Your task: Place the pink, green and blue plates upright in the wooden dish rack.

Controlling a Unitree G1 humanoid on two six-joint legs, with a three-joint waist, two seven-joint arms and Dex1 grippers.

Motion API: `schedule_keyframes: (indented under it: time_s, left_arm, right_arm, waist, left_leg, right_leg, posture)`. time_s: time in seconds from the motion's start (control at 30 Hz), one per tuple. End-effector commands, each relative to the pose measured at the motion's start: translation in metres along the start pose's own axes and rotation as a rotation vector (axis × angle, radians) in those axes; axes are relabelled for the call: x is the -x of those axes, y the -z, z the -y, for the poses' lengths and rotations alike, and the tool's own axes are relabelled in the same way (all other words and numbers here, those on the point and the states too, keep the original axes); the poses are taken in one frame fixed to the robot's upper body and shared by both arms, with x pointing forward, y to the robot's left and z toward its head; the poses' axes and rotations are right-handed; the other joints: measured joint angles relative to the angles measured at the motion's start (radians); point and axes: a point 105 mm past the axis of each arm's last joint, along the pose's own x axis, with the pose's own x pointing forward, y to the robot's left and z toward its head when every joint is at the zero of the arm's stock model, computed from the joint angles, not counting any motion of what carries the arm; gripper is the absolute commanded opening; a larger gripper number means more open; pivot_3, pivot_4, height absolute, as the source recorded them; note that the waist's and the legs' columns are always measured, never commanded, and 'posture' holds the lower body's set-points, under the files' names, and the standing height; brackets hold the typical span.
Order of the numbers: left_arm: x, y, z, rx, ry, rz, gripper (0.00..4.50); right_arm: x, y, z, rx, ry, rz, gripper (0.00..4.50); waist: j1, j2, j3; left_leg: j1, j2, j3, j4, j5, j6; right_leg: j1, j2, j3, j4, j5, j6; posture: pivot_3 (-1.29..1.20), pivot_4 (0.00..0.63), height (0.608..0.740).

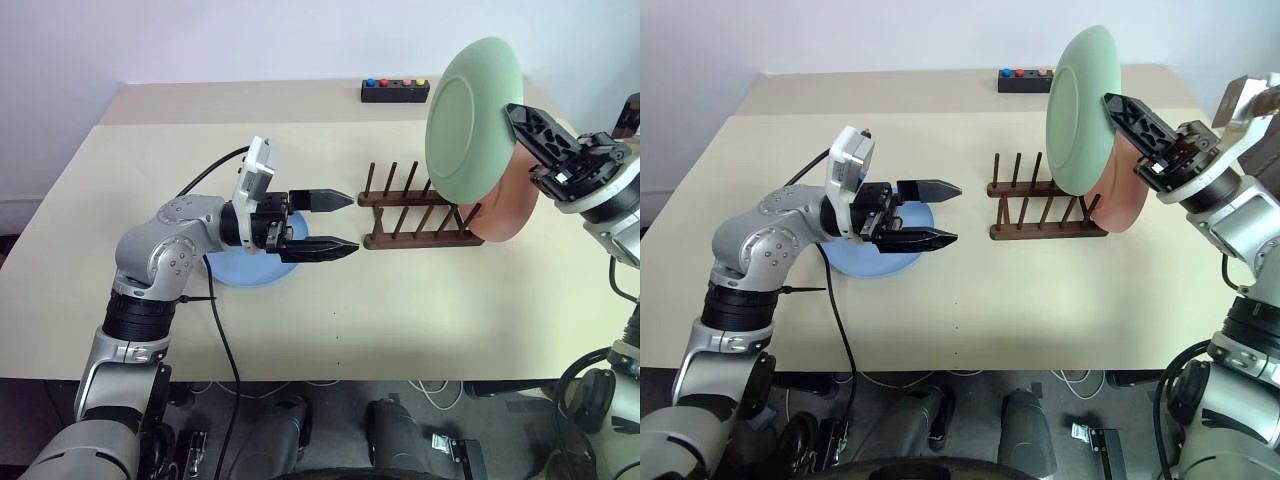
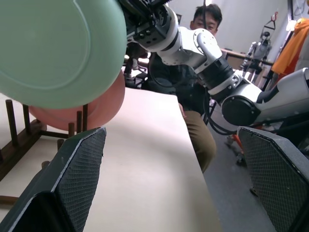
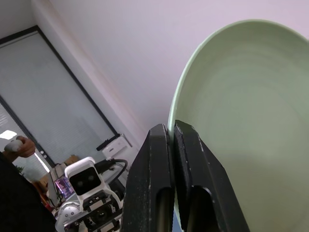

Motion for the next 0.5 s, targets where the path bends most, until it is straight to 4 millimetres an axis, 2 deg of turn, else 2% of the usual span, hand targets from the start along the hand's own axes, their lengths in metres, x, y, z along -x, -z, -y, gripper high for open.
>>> schedule_keyframes:
  time_s: [0.03, 0.5]
  left_arm:
    - [0.001, -0.010, 0.005, -0.038, 0.013, 0.010, 4.50]
    - [0.002, -0.010, 0.005, -0.041, 0.005, 0.009, 4.50]
  right_arm:
    - [0.002, -0.003, 0.001, 0.012, -0.009, 0.026, 0.09]
    - [0.002, 0.014, 0.021, 0.018, 0.063, -0.021, 0.09]
  waist:
    - [0.000, 0.000, 0.000]
    - [0.000, 0.000, 0.000]
  left_leg:
    - [0.000, 0.000, 0.000, 0.000, 0.000, 0.000]
    - [0.000, 0.000, 0.000, 0.000, 0.000, 0.000]
  right_leg:
    - [0.000, 0.000, 0.000, 0.000, 0.000, 0.000]
    - [0.000, 0.000, 0.000, 0.000, 0.000, 0.000]
  posture:
    - [0.00, 0.150, 0.740]
    - [0.00, 0.150, 0.740]
